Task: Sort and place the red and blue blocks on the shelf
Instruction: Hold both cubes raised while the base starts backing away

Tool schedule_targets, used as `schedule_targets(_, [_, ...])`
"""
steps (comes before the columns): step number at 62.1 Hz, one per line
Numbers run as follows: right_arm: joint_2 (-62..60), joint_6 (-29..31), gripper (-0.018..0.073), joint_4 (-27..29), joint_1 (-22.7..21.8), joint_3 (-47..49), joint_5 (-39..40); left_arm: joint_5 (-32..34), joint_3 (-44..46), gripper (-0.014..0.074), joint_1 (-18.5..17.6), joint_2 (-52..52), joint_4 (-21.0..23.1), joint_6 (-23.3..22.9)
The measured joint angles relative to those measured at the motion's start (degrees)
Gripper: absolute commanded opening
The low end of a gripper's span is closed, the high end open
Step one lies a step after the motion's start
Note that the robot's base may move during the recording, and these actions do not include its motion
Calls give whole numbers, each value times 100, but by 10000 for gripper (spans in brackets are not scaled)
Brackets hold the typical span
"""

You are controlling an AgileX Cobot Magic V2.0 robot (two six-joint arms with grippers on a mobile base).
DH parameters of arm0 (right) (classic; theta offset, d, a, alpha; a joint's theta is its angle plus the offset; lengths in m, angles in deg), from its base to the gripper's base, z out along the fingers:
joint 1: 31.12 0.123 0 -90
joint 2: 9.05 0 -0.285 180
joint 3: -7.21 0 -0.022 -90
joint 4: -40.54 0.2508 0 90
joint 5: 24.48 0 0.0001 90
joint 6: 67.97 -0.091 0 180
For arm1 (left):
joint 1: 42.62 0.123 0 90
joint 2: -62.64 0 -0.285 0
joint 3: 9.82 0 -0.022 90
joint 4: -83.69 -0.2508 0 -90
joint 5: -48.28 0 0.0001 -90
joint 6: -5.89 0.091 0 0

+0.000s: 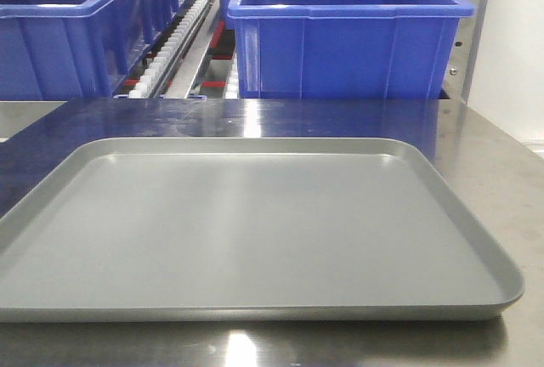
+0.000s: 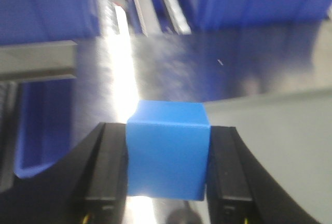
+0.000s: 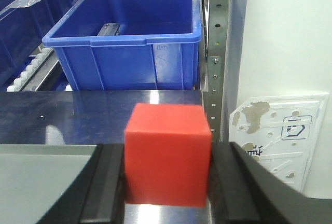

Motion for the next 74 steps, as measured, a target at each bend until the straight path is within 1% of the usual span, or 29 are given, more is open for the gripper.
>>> schedule_targets(11, [0,0,78,0,0,0,0,40,-196,132,635,911,-14,0])
schedule_targets(16, [0,0,78,0,0,0,0,40,-238,132,815,1191,-14,0])
schedule_targets(20, [0,0,78,0,0,0,0,40,-247,132,888,1407,-14,0])
schedule_targets(35, [0,0,78,0,0,0,0,54,-247,132,916,1869,-14,0])
schedule_targets(74, [0,0,78,0,0,0,0,54,-247,132,916,1880,-14,0])
